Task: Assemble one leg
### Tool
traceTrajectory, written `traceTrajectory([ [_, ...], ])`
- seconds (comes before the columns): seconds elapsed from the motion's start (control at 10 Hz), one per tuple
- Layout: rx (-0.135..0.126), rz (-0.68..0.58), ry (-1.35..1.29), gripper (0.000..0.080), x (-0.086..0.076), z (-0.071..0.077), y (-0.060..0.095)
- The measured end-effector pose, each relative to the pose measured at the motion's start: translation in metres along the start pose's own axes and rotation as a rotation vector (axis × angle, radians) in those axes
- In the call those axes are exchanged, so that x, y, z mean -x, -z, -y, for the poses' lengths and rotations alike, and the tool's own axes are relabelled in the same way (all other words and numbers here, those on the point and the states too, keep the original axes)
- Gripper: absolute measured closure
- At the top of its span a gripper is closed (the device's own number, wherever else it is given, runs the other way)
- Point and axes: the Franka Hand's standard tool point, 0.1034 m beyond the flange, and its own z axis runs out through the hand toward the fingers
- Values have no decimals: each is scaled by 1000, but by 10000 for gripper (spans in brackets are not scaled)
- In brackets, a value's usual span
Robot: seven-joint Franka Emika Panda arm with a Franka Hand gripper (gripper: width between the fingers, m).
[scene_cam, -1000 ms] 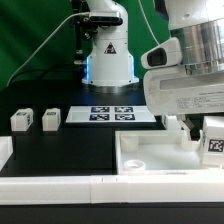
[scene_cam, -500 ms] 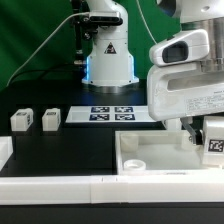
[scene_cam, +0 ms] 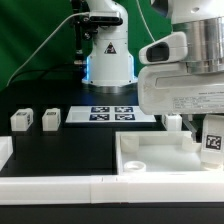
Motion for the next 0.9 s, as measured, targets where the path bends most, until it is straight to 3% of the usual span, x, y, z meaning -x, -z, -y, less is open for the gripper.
traceTrajectory([
  [0.3, -37, 19, -457, 504, -2, -4, -2],
  [0.7, -69, 90, -1101, 506, 6, 2, -4],
  [0.9, -69, 90, -1094, 506, 6, 2, -4],
])
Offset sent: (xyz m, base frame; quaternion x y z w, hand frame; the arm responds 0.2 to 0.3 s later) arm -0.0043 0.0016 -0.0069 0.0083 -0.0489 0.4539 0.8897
